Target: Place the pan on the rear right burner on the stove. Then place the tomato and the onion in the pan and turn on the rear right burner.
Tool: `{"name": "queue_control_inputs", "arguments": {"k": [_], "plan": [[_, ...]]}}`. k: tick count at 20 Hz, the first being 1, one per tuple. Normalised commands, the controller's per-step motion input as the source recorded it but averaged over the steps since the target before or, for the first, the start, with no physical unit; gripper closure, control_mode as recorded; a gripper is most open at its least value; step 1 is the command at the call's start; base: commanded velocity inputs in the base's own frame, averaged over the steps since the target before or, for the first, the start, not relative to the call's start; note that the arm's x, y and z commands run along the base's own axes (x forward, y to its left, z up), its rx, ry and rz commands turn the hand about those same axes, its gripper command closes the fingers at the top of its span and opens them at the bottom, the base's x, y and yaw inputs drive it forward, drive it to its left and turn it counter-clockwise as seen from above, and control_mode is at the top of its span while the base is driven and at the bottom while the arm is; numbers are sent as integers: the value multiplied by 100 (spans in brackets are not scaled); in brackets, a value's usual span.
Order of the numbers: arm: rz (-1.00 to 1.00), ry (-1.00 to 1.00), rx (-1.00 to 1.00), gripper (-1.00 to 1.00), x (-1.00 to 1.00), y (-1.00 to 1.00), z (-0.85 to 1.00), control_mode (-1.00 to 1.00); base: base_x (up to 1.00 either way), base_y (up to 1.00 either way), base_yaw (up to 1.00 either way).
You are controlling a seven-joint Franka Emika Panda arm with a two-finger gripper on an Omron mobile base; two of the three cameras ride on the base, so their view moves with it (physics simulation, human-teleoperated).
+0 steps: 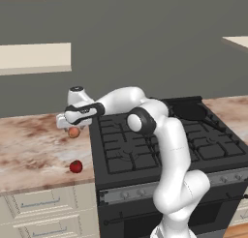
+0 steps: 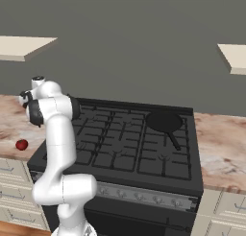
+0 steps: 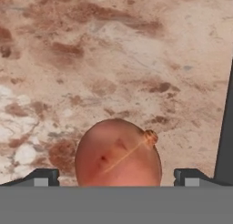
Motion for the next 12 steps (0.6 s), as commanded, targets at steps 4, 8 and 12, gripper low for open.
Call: {"name": "queue_control_inputs", "arguments": {"k": [4, 8, 12], "plan": [[0, 0, 0, -100, 6, 1, -22, -100, 0, 0, 0], [0, 0, 0, -100, 2, 1, -25, -100, 0, 0, 0], [0, 0, 0, -100, 0, 3, -2, -100, 0, 0, 0]]}}
